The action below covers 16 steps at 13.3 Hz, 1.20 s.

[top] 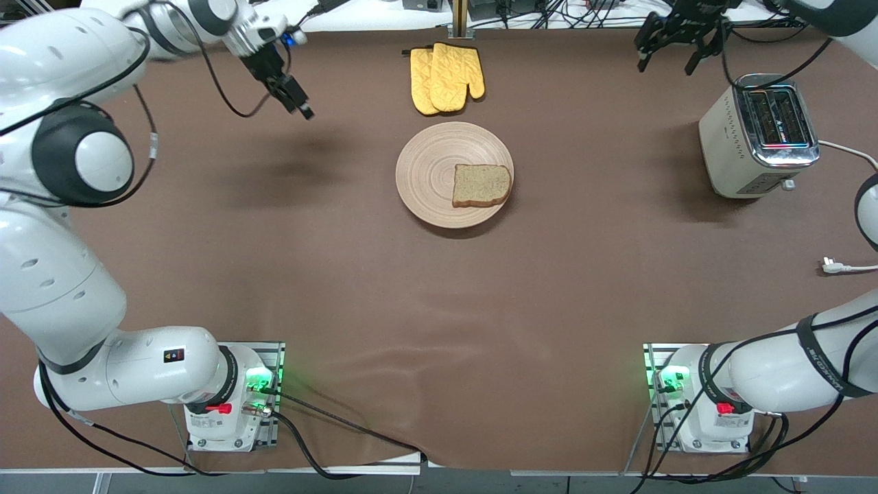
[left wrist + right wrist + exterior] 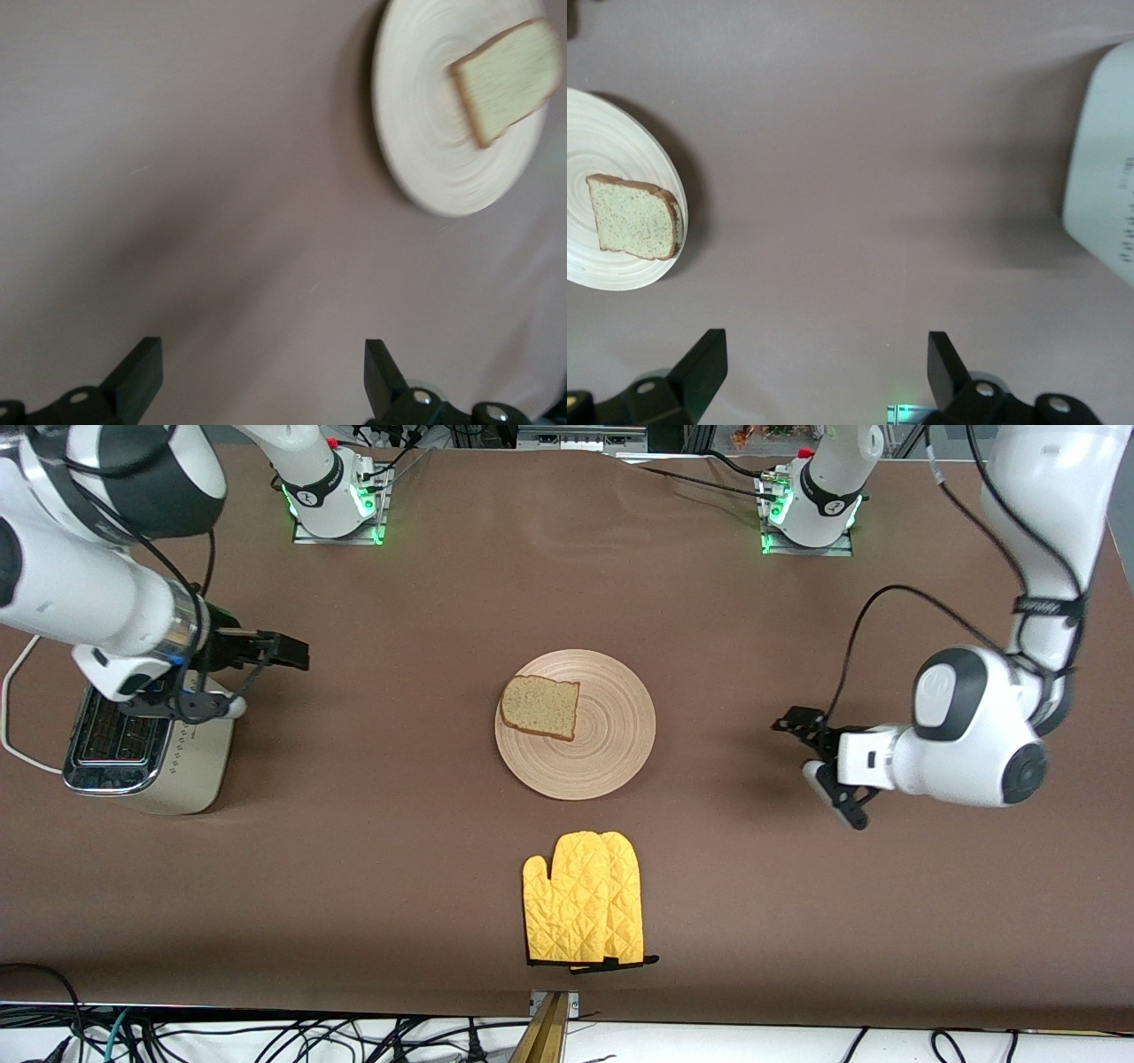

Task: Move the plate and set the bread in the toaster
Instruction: 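Release the plate with the left gripper while the right gripper reaches the bread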

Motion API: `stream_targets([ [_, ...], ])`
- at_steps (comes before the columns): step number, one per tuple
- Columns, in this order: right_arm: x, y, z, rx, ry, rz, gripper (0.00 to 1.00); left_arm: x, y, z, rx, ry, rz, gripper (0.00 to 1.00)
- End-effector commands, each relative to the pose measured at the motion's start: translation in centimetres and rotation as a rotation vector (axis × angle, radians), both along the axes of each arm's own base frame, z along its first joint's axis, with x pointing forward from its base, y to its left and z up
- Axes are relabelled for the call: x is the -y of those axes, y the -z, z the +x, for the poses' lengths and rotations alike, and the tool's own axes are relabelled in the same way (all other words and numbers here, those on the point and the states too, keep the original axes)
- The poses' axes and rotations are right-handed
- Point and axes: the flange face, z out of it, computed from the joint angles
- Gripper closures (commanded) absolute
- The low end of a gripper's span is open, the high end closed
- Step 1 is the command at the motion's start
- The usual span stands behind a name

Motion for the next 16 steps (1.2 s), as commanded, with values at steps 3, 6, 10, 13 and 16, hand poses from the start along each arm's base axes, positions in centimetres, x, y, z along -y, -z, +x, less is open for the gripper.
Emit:
stream_targets([
  [3, -5.4, 6.2, -2.3, 0.005, 0.087, 0.026, 0.01, 1.8, -15.2, -5.0, 0.141, -0.124, 0.278, 0.00],
  [6, -11.8, 10.0, -3.8, -0.006, 0.124, 0.026, 0.01, 0.0, -21.4, -8.0, 0.220, -0.267, 0.338, 0.00],
  [10, -19.3, 17.0, -5.7, -0.045, 0.096, 0.046, 0.01, -3.4, -23.6, -9.3, 0.214, -0.427, 0.314, 0.00],
  [13, -24.3, 22.0, -7.7, -0.026, 0.087, 0.053, 0.01, -3.2, -24.3, -9.4, 0.211, -0.418, 0.324, 0.00],
  [16, -25.8, 25.5, -8.5, -0.029, 0.113, 0.039, 0.01, -3.1, -24.2, -9.5, 0.191, -0.422, 0.334, 0.00],
])
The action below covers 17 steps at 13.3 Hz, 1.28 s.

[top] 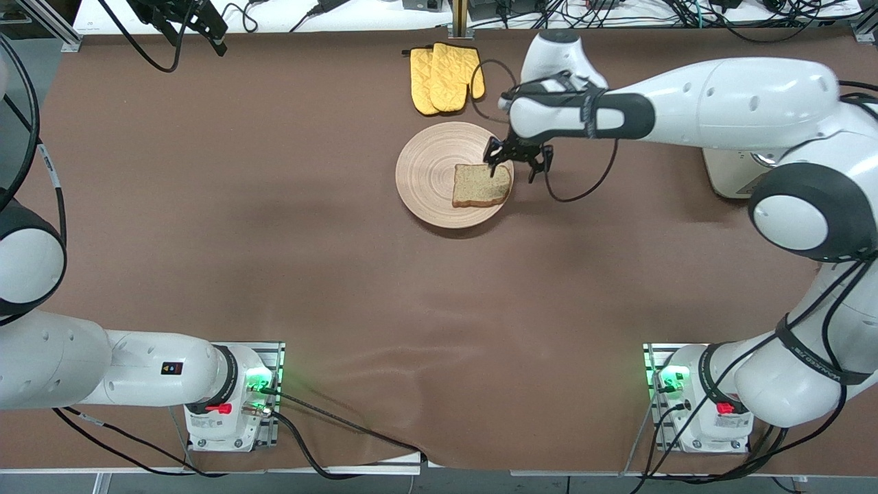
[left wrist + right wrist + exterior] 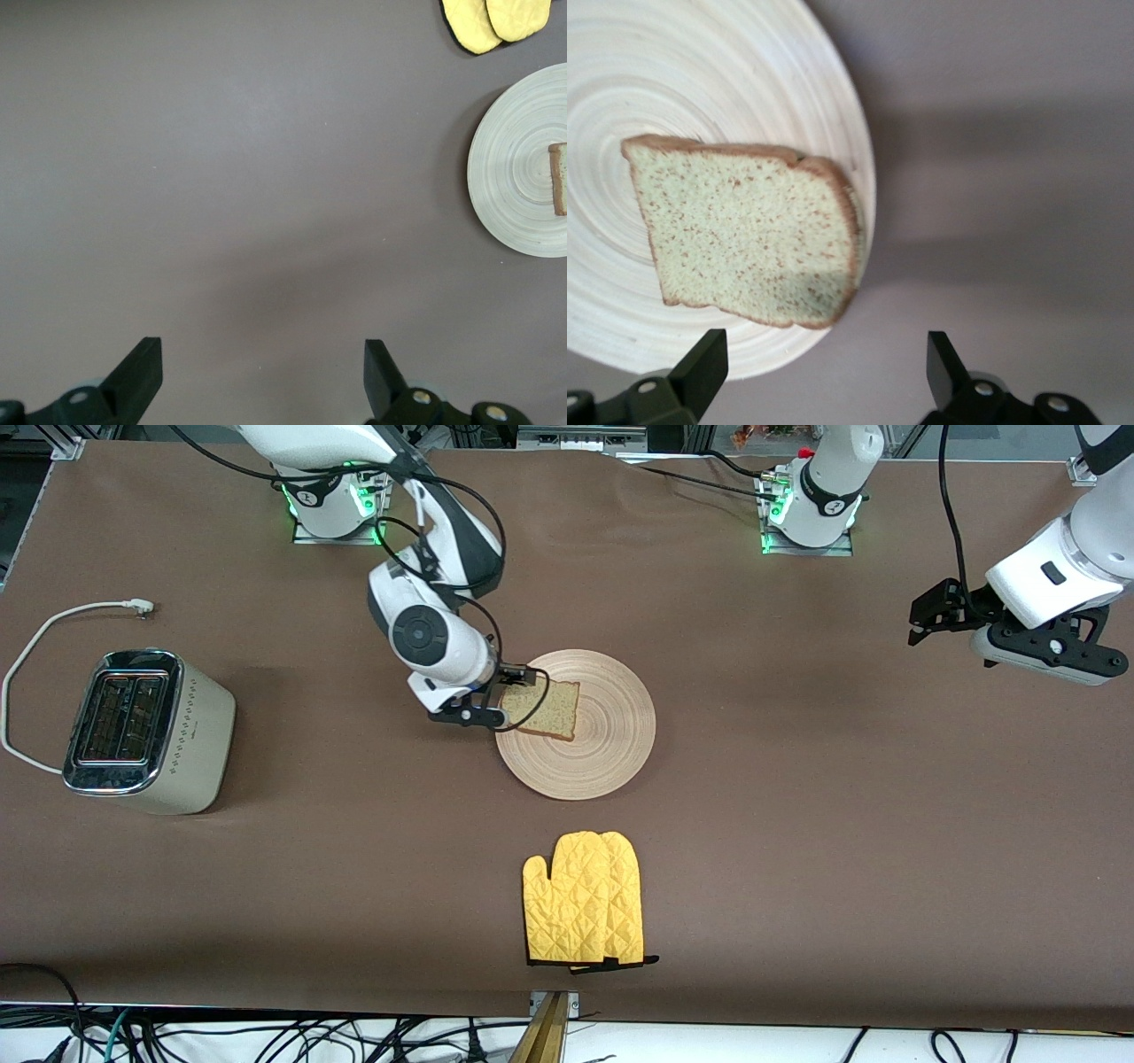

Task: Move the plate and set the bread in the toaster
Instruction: 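Lower the right gripper onto the bread slice and grasp it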

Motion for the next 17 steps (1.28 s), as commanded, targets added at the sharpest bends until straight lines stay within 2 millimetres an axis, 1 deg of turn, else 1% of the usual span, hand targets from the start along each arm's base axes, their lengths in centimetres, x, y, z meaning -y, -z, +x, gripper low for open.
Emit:
stream_targets([
  [1, -0.3, 0.9, 0.4, 0.002, 0.031, 0.004, 0.01, 0.5, -0.8, -0.5, -0.002, -0.018, 0.022, 0.00],
  [3, 0.2, 0.8, 0.7, 0.002, 0.026, 0.001, 0.01, 1.2, -1.3, -0.4, 0.010, -0.043, 0.035, 0.00],
  [5, 0.8, 1.1, 1.1, 0.004, 0.021, -0.003, 0.02, 1.2, -1.3, -0.4, 0.009, -0.045, 0.036, 0.00],
  [6, 1.1, 1.7, 1.3, -0.001, 0.027, -0.009, 0.05, 1.3, -1.3, -0.4, 0.009, -0.045, 0.034, 0.00],
  [8, 1.4, 1.8, 1.6, 0.004, 0.019, -0.011, 0.05, 1.3, -1.4, -0.4, 0.010, -0.045, 0.034, 0.00],
  [9, 1.5, 1.8, 1.6, 0.007, 0.011, -0.008, 0.13, 1.3, -1.3, -0.5, 0.006, -0.045, 0.035, 0.00],
  [10, 1.6, 2.2, 1.5, 0.001, 0.008, -0.012, 0.17, 1.4, -1.3, -0.6, 0.001, -0.043, 0.037, 0.00],
  [12, 1.6, 2.8, 1.5, -0.006, 0.008, -0.015, 0.24, 1.4, -1.3, -0.6, -0.003, -0.043, 0.038, 0.00],
  [13, 1.6, 3.1, 1.5, -0.009, 0.008, -0.016, 0.25, 1.5, -1.3, -0.6, -0.005, -0.042, 0.038, 0.00],
  [14, 1.6, 3.0, 1.5, -0.008, 0.009, -0.014, 0.31, 1.5, -1.2, -0.6, -0.006, -0.042, 0.038, 0.00],
  [15, 1.6, 3.0, 1.6, -0.007, 0.011, -0.014, 0.32, 1.5, -1.2, -0.7, -0.008, -0.042, 0.038, 0.00],
  [17, 1.6, 3.1, 1.6, -0.009, 0.013, -0.015, 0.40, 1.5, -1.2, -0.7, -0.008, -0.042, 0.038, 0.00],
])
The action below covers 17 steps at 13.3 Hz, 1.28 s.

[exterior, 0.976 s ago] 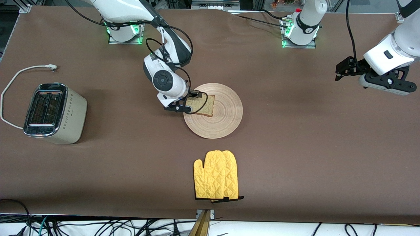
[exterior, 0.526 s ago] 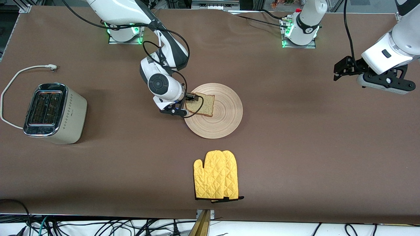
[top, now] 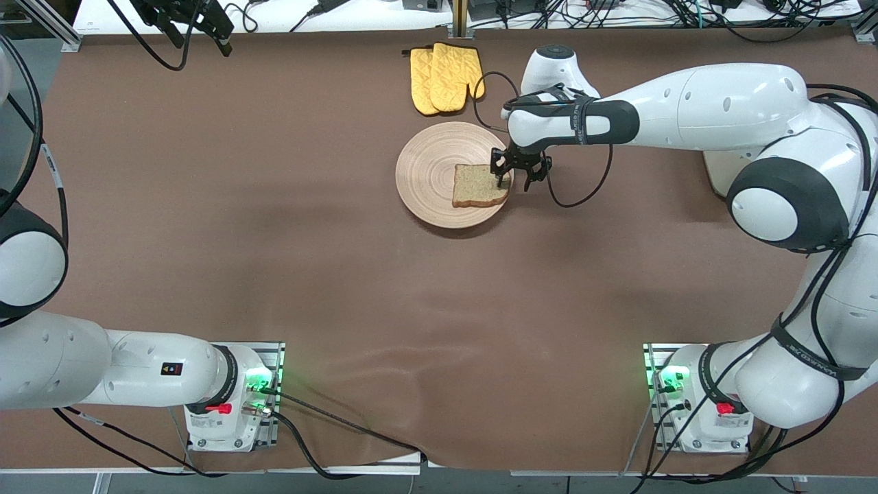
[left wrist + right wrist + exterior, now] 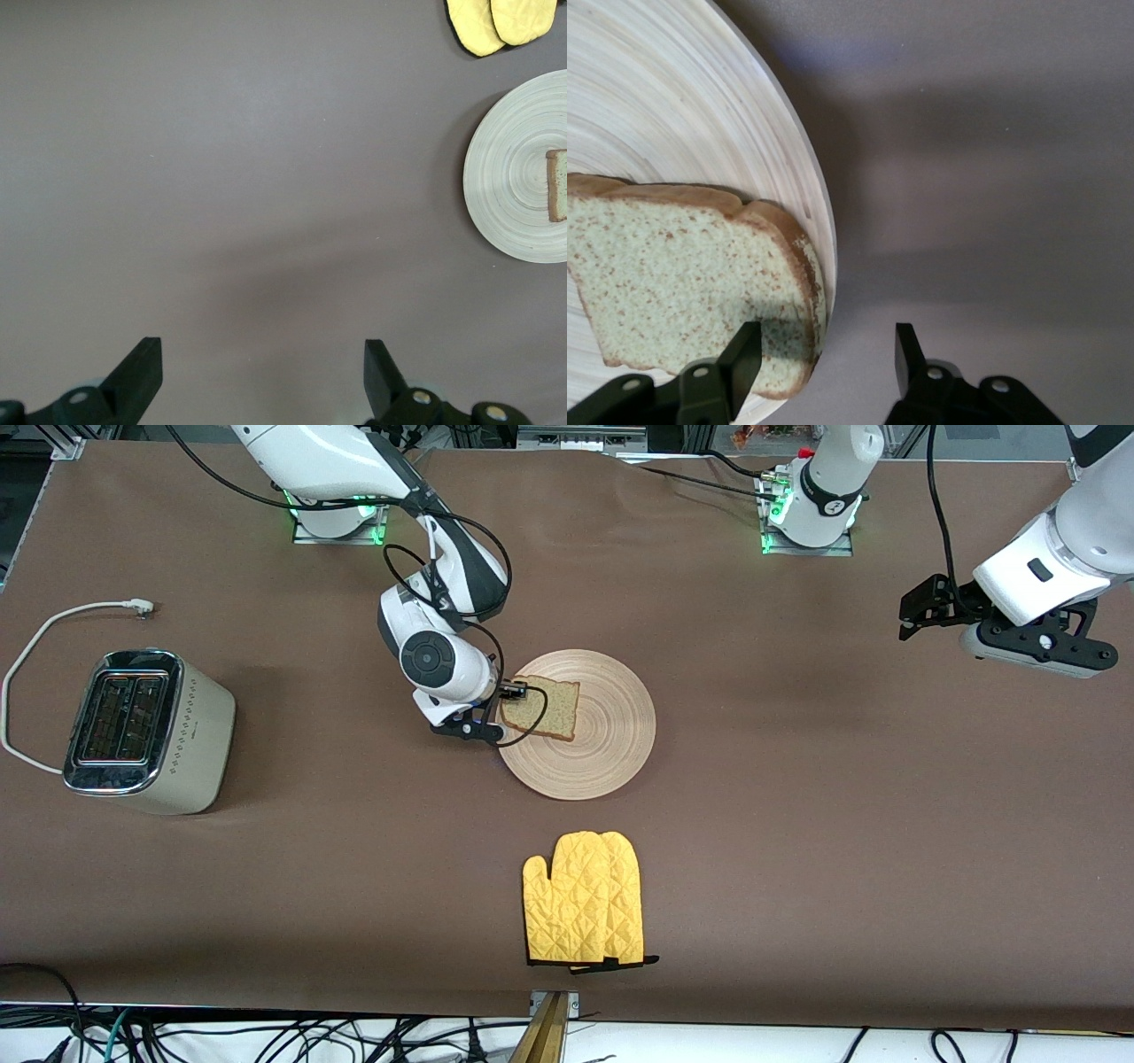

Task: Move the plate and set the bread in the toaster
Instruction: 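Lower the right gripper onto the bread slice and grasp it, then lift the bread slice and carry it to the toaster with the right gripper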

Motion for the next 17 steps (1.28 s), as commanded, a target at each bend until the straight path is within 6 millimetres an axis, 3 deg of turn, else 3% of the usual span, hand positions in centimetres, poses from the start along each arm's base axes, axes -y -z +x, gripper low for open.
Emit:
stream_targets([
  [1, -0.1, 0.1, 0.4, 0.002, -0.008, 0.007, 0.47, 0.3, -0.8, -0.4, -0.003, 0.002, 0.027, 0.00],
  [2, -0.1, 0.1, 0.4, 0.002, -0.007, 0.007, 0.52, 0.3, -0.7, -0.5, -0.011, 0.002, 0.028, 0.00],
  [7, -0.2, 0.6, 0.2, -0.007, -0.003, 0.002, 0.99, 0.3, -0.8, -0.5, -0.012, 0.002, 0.028, 0.00],
  [12, -0.1, 0.4, 0.4, -0.004, -0.003, 0.005, 1.00, 0.3, -0.8, -0.5, -0.012, 0.003, 0.028, 0.00],
  [14, -0.6, -1.0, 0.7, 0.011, -0.017, 0.010, 1.00, 0.3, -0.8, -0.5, -0.012, 0.002, 0.028, 0.00],
  [17, 0.2, -4.1, 1.7, -0.017, -0.027, -0.030, 1.00, 0.2, -0.8, -0.5, -0.012, 0.002, 0.030, 0.00],
])
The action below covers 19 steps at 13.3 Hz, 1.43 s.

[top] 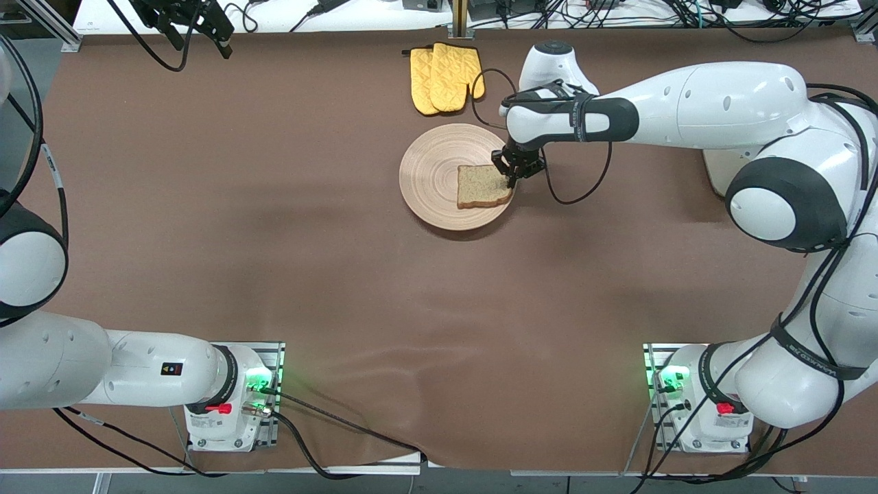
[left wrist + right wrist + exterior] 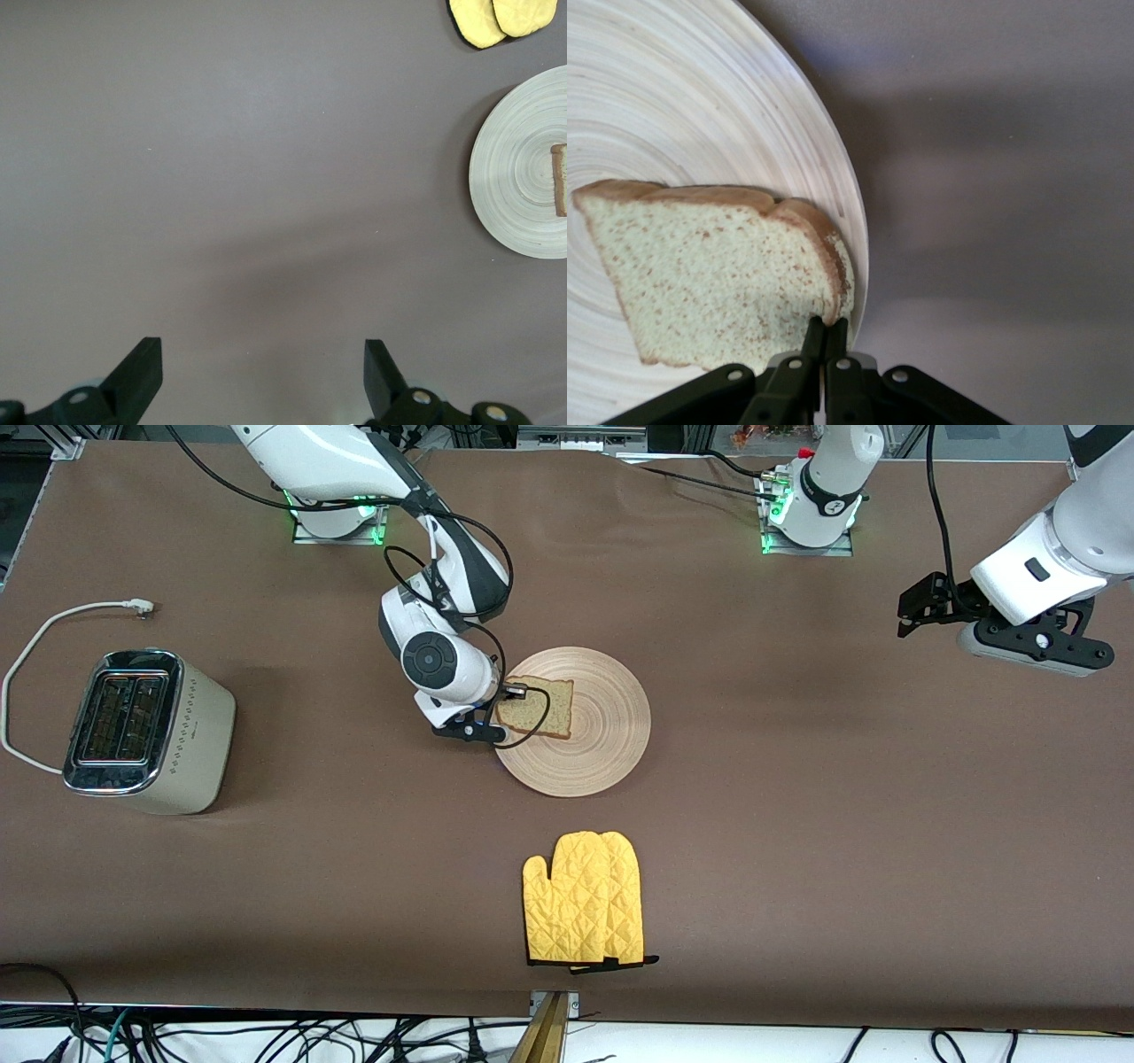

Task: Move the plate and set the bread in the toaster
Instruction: 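Lift the bread slice and carry it to the toaster with the right gripper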

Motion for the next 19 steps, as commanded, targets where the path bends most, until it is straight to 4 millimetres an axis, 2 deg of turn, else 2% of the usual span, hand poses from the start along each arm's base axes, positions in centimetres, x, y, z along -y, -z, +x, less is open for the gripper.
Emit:
stream_targets([
  [1, 1.1, -4.0, 1.4, -0.016, 0.003, -0.033, 1.00, 0.2, -0.9, -0.3, 0.003, 0.002, 0.028, 0.00],
  [5, 2.8, -9.3, 3.7, -0.011, 0.032, -0.120, 1.00, 0.2, -0.8, -0.4, 0.000, 0.003, 0.028, 0.00],
  [8, 5.5, -12.6, 5.8, -0.011, 0.050, -0.211, 1.00, 0.2, -0.8, -0.4, -0.002, 0.005, 0.028, 0.00],
  [12, 11.2, -18.4, 8.8, -0.024, 0.123, -0.328, 1.00, 0.3, -0.7, -0.6, -0.014, 0.005, 0.030, 0.00],
  [16, 18.4, -21.0, 11.4, -0.021, 0.232, -0.385, 1.00, 0.3, -0.7, -0.6, -0.015, 0.005, 0.030, 0.00],
  [19, 22.7, -22.3, 12.1, -0.020, 0.285, -0.408, 1.00, 0.3, -0.7, -0.6, -0.015, 0.005, 0.030, 0.00],
])
